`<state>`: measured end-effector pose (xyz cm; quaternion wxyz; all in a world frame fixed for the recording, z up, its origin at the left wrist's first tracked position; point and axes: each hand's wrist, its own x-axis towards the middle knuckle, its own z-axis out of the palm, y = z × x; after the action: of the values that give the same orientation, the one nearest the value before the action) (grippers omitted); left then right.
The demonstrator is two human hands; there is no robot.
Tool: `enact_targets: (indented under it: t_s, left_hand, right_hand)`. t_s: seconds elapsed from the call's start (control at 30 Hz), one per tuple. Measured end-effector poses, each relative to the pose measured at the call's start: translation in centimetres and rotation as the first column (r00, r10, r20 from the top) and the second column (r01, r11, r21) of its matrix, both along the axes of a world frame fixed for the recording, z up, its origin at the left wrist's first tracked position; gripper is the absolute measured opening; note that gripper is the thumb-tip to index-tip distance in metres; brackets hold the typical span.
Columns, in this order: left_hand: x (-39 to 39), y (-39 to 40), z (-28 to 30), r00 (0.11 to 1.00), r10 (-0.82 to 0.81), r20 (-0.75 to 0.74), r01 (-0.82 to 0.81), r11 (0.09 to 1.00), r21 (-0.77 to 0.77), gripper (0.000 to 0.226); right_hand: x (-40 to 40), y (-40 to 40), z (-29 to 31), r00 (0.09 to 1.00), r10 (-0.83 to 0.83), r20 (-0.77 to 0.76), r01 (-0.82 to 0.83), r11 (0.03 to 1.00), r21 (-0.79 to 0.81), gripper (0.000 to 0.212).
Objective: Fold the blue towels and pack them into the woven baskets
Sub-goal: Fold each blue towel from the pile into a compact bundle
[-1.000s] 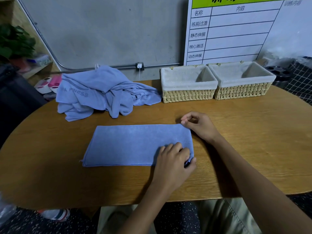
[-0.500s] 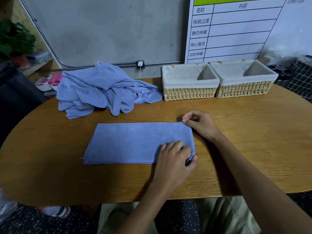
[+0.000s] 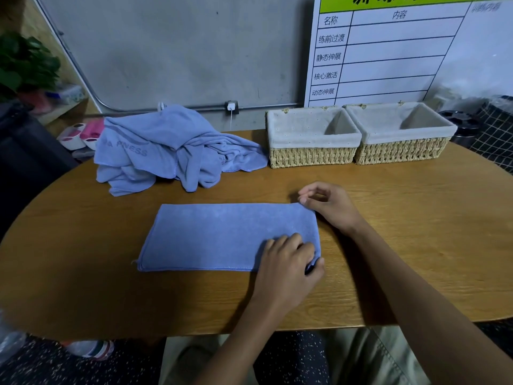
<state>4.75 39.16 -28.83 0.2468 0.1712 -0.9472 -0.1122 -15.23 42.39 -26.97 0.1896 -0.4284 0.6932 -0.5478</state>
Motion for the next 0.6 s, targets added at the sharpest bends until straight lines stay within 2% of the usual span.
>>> enact_targets:
  t_s: [0.07, 0.13, 0.2, 0.27, 0.43, 0.53, 0.6]
  left_hand:
    - [0.0, 0.0, 0.2, 0.999, -0.020, -0.027, 0.021, 0.999, 0.035, 0.029]
    - [0.3, -0.2, 0.6, 0.993, -0.024, -0.115, 0.042, 0.987, 0.153, 0.032]
    - [1.0, -0.6, 1.4, 0.973, 0.013, -0.232, 0.062, 0.948, 0.312, 0.033]
    - [2.0, -1.5, 2.2, 0.944, 0.061, -0.326, 0.077, 0.915, 0.396, 0.035]
    - [5.1, -4.4, 4.3, 0.893, 0.169, -0.417, 0.047, 0.887, 0.459, 0.036]
    - [7.4, -6.3, 4.2, 0.888, 0.249, -0.388, -0.048, 0.887, 0.460, 0.041]
    - [9.0, -7.4, 3.8, 0.886, 0.302, -0.352, -0.131, 0.891, 0.434, 0.044]
  right_hand:
    - [0.1, -0.1, 0.3, 0.999, 0.010, 0.044, -0.009, 1.000, -0.020, 0.016]
    - [0.3, -0.4, 0.8, 0.997, 0.011, 0.071, -0.007, 0.999, -0.049, 0.018]
    - [0.7, -1.1, 1.8, 0.999, 0.012, 0.047, -0.009, 0.998, -0.066, 0.018]
    - [1.2, -2.3, 3.5, 1.000, 0.026, -0.004, -0.027, 0.997, -0.076, 0.021]
    - [3.6, -7.1, 8.1, 0.956, 0.085, -0.282, -0.068, 0.995, 0.070, 0.025]
    - [5.9, -10.4, 9.4, 0.876, 0.145, -0.460, -0.068, 0.981, 0.181, 0.024]
    - [7.5, -12.7, 9.5, 0.828, 0.212, -0.520, -0.096, 0.966, 0.242, 0.024]
